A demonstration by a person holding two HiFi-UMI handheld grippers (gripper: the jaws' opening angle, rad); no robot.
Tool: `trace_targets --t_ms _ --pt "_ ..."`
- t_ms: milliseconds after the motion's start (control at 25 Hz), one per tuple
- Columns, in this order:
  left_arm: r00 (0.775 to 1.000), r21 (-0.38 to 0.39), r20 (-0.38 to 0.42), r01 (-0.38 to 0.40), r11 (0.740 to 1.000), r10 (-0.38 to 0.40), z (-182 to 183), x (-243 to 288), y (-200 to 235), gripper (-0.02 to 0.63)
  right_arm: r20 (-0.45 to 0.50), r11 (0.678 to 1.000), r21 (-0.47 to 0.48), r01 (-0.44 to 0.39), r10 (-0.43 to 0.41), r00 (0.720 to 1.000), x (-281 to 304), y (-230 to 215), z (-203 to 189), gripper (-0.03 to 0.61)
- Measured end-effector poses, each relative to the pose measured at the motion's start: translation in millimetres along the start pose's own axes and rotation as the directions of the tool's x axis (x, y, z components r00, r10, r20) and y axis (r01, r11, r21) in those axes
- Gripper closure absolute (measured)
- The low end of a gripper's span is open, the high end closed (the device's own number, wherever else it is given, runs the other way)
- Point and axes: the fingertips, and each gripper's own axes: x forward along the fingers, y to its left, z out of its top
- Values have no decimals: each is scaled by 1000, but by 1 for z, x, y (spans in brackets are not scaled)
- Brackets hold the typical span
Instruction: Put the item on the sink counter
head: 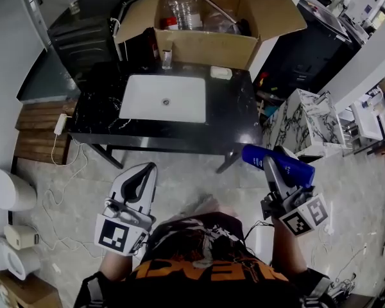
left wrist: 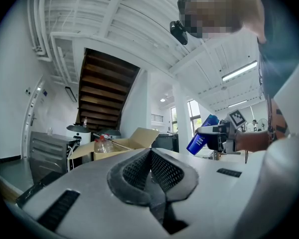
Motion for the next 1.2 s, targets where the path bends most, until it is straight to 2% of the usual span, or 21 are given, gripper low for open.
trace_targets --t_ms 160,320,560,680,760,1000,1200 --pt "1000 13 -16 -8 1000 9 -2 -2 0 598 -1 1000 -21 10 -10 1000 4 -5 5 417" --pt "999 13 -23 -28 1000 28 -6 -2 4 598 -4 1000 4 10 -10 1000 1 -12 -4 417" --pt "998 14 15 -61 998 61 4 2 8 598 -8 1000 5 14 -14 1000 13 -24 -1 416" --pt "998 23 13 -67 998 66 1 7 13 598 -3 1000 -27 15 -15 1000 19 -28 6 416" --pt "998 26 11 -70 997 70 0 11 16 598 -3 1000 -14 17 -17 1000 22 -35 2 416" --pt "999 57 11 -39 998 38 -2 39 12 598 -18 1000 6 27 -26 999 39 -65 -6 416" --pt "999 59 -1 -47 997 48 -4 67 20 598 -20 1000 7 24 -24 1000 57 -91 -10 416"
